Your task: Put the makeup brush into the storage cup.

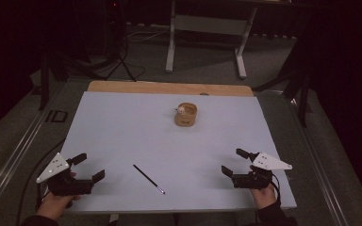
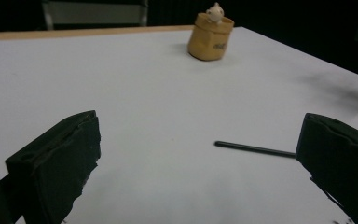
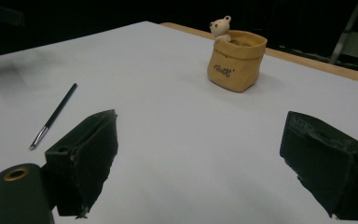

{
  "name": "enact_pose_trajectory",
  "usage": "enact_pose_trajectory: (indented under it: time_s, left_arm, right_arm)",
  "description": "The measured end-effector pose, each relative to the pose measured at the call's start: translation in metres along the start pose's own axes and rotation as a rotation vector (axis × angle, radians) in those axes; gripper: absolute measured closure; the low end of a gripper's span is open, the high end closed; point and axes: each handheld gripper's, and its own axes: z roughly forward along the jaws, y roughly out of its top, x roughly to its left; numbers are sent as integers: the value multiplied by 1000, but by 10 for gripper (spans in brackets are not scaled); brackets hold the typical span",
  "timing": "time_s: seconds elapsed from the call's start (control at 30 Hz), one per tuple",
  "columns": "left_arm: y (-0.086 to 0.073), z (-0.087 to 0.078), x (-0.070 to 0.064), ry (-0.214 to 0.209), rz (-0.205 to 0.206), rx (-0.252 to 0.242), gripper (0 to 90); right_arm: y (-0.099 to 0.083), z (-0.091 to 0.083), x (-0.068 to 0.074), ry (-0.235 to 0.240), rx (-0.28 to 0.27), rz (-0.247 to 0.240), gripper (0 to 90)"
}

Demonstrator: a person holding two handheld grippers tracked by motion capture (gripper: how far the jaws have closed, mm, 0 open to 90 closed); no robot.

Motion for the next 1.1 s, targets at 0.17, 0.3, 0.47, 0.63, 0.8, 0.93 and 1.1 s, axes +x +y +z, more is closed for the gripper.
enact_pose_trajectory:
  time_s: [0.17,0.3,0.47,0.63,0.8,0.93,1.1]
  left_arm:
    - [-1,2,1,-6,1,12,3]
    - [4,3,-2,-8,-26,50,4]
    - [14,5,-6,-71,3,65,4]
    - [24,4,-2,-123,47,36,3]
    - [35,4,4,-174,83,50,3]
    - [44,6,6,-197,113,71,4]
    - [58,10,2,-221,176,106,4]
  right_arm:
    - [0,-2,0,-7,-1,2,111]
    - [1,-3,-1,-9,-6,2,111]
    - [2,-3,-1,-6,-7,14,111]
    - [3,-4,-1,-16,-16,19,111]
    - [3,-4,-1,-28,-18,10,110]
    - [4,-3,0,-26,-9,-1,110]
    - [4,-3,1,-26,-8,-15,110]
